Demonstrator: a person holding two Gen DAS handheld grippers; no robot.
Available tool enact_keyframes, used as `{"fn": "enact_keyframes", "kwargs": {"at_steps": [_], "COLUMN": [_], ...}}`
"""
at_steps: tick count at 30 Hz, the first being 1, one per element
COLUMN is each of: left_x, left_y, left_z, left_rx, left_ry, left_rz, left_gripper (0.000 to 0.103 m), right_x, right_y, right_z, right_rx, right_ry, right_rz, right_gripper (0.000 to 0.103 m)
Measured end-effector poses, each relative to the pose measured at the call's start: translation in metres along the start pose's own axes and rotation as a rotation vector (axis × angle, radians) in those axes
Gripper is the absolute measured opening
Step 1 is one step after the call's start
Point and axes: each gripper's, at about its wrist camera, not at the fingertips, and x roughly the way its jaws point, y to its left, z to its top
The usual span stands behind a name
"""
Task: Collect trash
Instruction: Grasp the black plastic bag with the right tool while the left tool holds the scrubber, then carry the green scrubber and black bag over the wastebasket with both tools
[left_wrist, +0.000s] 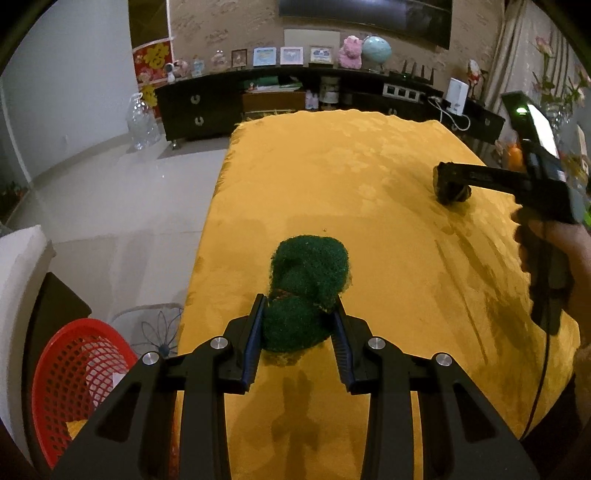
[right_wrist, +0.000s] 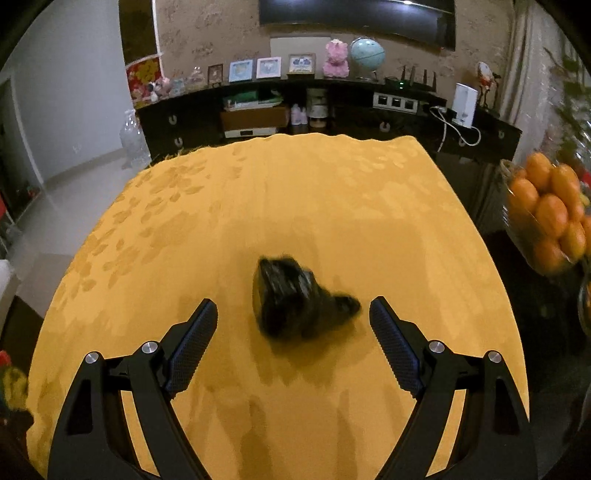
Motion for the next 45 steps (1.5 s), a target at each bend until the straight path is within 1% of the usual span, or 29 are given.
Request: {"fn": "enact_keyframes", "kwargs": {"at_steps": [4,6,7,9,10,12,14,18,23,26,31,33,36,40,45], "left_x": [-0.002,-0.003,-0.003,-0.002,-0.002,-0.001,-0.001,-0.001,-0.004,-0.008,-0.012,-0.015,-0.021,-0.028,-0.033], "left_y": [0.002,0.004,0.004,0.005,0.006,0.006,0.005,0.004,0.001,-0.002,-0.009,-0.012,-0.019,-0.026,-0.025], "left_z": [0.002,0.002,0.003,0.003,0.003,0.003,0.002,0.002,0.001,-0.003,-0.010,-0.013,-0.017,-0.029,-0.050], "left_rx": [-0.006,-0.009,-0.010,-0.013,-0.013,-0.012,-0.010,-0.003,0.006,0.020,0.044,0.052,0.071,0.094,0.086], "left_ry": [-0.005,-0.006,-0.005,-0.004,-0.003,-0.002,-0.003,-0.003,-0.015,-0.024,-0.028,-0.036,-0.054,-0.067,-0.041], "left_rz": [-0.012,-0.016,-0.019,-0.020,-0.020,-0.018,-0.016,-0.009,-0.006,-0.002,0.010,0.015,0.021,0.040,0.056], "left_gripper": [0.032,0.032,0.032,0.032,0.032,0.032,0.032,0.032,0.032,0.032,0.032,0.032,0.032,0.032,0.032], "right_x": [0.020,0.029,0.033,0.038,0.039,0.038,0.030,0.007,-0.036,-0.063,-0.100,-0.113,-0.127,-0.138,-0.148], "right_y": [0.001,0.000,0.000,0.000,-0.001,-0.004,-0.005,-0.002,0.000,0.000,0.003,0.005,0.008,0.007,0.004], "right_z": [0.007,0.007,0.007,0.004,0.002,0.000,-0.005,-0.014,-0.041,-0.064,-0.104,-0.119,-0.132,-0.141,-0.151], "right_rx": [-0.011,-0.014,-0.017,-0.027,-0.023,-0.009,-0.002,-0.019,-0.022,-0.015,-0.017,-0.026,-0.040,-0.014,0.005], "right_ry": [0.039,0.067,0.079,0.101,0.109,0.115,0.109,0.087,0.060,0.054,0.048,0.045,0.026,0.016,0.004], "right_rz": [-0.050,-0.059,-0.059,-0.068,-0.064,-0.060,-0.041,-0.010,0.041,0.074,0.089,0.082,0.071,0.081,0.095], "right_gripper": [0.081,0.073,0.071,0.059,0.056,0.044,0.040,0.039,0.039,0.039,0.039,0.039,0.039,0.039,0.039]}}
